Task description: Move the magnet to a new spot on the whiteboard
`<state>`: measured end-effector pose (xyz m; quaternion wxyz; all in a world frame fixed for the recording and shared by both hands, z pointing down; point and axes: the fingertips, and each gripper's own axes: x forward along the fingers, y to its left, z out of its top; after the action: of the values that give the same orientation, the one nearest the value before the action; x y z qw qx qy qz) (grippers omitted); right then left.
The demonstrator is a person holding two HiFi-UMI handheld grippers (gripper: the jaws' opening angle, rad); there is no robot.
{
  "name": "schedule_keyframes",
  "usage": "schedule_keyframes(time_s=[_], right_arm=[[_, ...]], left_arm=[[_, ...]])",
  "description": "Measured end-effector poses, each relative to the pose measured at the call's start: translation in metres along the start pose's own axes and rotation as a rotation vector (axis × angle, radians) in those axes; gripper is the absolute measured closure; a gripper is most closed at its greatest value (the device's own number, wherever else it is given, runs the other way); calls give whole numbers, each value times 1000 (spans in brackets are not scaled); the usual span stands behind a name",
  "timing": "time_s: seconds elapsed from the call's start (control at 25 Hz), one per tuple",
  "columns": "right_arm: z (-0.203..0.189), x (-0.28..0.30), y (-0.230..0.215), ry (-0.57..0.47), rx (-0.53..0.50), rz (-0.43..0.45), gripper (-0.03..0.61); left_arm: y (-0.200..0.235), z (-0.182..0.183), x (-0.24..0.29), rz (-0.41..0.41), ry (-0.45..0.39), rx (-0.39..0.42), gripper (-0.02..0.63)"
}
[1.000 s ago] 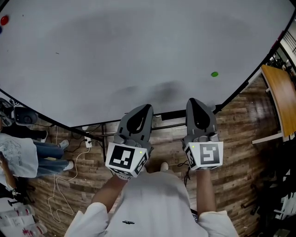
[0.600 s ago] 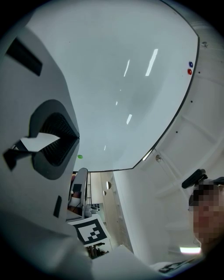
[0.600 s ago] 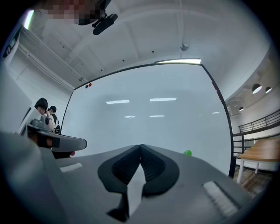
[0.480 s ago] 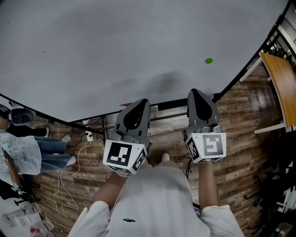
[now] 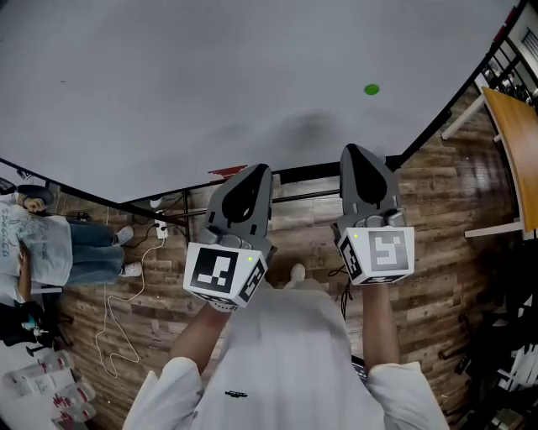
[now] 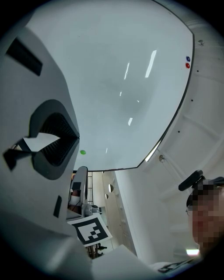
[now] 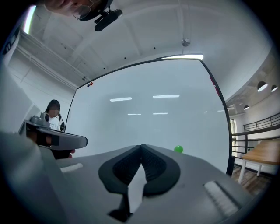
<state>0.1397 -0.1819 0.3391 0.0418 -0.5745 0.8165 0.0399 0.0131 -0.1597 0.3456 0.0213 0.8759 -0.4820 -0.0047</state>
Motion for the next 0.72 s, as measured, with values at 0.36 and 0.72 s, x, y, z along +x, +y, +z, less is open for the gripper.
schedule_keyframes(time_s=[0.36,0.72], right_arm=[[-2,8,-15,1,3,8,581],[2,20,-21,-3,-1,14,581]], left_arm=[[-2,3,12,16,-14,-1,607],[4,14,30,0,-40,17,607]])
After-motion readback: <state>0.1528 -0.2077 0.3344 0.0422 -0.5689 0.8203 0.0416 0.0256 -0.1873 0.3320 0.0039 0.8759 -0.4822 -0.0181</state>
